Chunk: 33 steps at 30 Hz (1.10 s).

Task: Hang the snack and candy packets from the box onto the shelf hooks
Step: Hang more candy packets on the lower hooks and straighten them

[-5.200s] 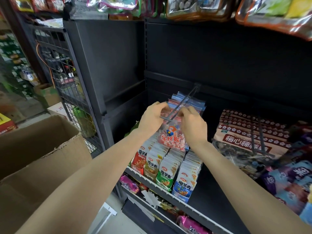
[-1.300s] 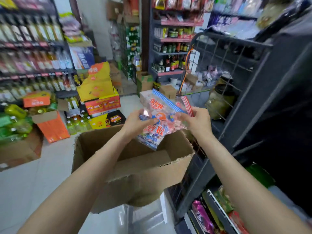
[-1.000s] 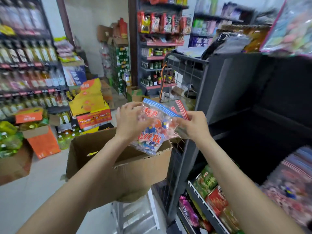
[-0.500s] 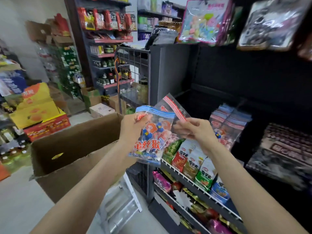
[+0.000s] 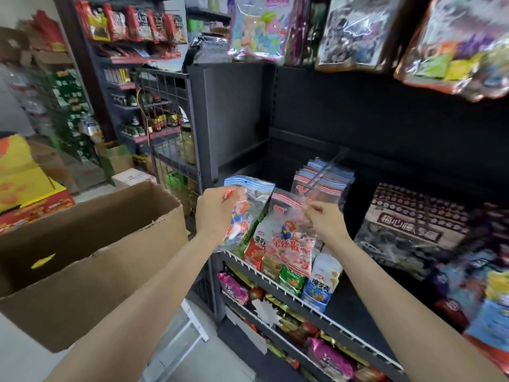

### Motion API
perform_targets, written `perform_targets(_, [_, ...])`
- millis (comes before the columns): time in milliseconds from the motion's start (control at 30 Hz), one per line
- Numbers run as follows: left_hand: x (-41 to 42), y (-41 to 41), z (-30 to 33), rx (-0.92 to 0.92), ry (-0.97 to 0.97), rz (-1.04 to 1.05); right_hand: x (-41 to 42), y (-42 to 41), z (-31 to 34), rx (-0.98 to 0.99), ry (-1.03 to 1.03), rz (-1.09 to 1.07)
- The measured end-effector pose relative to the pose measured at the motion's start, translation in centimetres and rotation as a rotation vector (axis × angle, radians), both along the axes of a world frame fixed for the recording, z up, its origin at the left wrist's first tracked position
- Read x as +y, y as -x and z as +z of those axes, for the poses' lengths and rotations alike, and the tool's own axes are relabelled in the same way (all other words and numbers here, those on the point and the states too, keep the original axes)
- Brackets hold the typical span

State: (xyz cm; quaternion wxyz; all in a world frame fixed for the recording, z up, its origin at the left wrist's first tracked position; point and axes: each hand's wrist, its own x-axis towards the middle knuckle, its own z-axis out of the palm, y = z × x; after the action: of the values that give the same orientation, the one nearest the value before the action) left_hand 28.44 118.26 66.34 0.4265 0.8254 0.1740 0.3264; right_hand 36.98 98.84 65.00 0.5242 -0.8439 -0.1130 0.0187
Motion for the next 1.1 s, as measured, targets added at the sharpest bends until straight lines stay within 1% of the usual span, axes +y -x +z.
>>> perform_targets(100, [-0.9, -0.4, 0.1, 0.011, 0.021, 0.035, -0.7, -1.5, -0.1, 0.052, 0.015, -0.016])
perform_targets(200, [-1.9, -0.8, 0.4, 0.042, 0.028, 0.062, -0.7, -2.5, -0.2, -0.014, 0.109, -0.026])
perform_targets(333, [-2.1, -1.5, 0.3, 0.019, 0.11, 0.022, -0.7, -3.2, -0.6, -0.012, 0.134, -0.055])
perform_targets(467, [-2.1, -2.1, 0.2, -0.001, 0.143, -0.012, -0.8, -3.7, -0.4, -0.062, 0.144, -0.035])
perform_targets(600, [-2.5, -2.5, -0.1, 0.011, 0.13, 0.003, -0.2, -4.4, -0.5, -0.127, 0.224, -0.047])
perform_targets(700, [-2.6, -2.7, -0.1, 0.002, 0.125, -0.003, 0.1, -4.7, -0.7, -0.129, 0.301, -0.062])
perform_targets(867, [-2.5, -2.8, 0.1, 0.001, 0.113, 0.004, 0.2, -4.6, -1.0, -0.16, 0.303, -0.077])
perform_targets(1100, [-2.1, -3.0, -0.3, 0.012, 0.089, -0.004, 0.4, -5.4, -0.9, -0.202, 0.383, -0.167])
